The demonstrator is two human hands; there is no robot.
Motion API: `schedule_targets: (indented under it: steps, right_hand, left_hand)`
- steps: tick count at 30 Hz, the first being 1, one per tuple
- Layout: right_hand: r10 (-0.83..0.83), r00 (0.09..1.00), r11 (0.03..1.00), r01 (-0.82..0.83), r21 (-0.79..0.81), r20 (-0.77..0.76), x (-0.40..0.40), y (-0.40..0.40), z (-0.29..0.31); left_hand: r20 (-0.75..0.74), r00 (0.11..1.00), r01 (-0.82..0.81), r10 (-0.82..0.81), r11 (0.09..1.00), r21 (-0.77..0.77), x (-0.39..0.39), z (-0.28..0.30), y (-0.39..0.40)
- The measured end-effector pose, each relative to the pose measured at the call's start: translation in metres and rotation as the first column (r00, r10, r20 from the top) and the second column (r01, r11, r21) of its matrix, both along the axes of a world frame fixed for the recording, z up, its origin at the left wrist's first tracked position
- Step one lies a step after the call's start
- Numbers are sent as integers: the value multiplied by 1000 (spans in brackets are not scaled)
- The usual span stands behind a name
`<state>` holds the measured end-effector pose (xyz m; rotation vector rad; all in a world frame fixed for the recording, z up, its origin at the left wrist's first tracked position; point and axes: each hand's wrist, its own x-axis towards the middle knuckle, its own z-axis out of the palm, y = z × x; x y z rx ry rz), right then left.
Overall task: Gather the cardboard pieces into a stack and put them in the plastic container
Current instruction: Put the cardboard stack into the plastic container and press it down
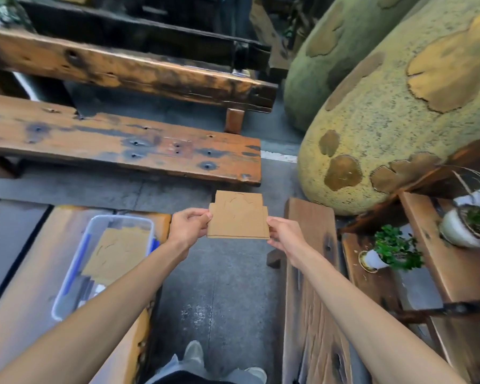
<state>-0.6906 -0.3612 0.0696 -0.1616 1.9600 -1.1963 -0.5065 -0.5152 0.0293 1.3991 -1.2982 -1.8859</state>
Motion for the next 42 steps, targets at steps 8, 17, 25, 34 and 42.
schedule_targets:
  steps: [8,17,25,34,42]
  right_hand:
    - [140,990,989,-141,48,32,45,-50,-15]
    - [335,941,937,-338,87,42,78,-102,-20]
    - [612,791,783,-608,133,9,112,-170,-33]
    - [909,376,413,-870,268,-181,148,-250,-52]
    - [923,-237,-77,-886,457,-304,184,-278,-59]
  left_hand:
    - [-21,987,-155,158,983,102,61,-7,-16]
    - [79,971,-231,226,971,65,118,-11,-24]
    - [134,887,-455,442,885,94,168,-22,-25]
    - [223,687,-726,692,665,175,193,-38,-16]
    - [330,481,-876,812,456,155,196,-53,11]
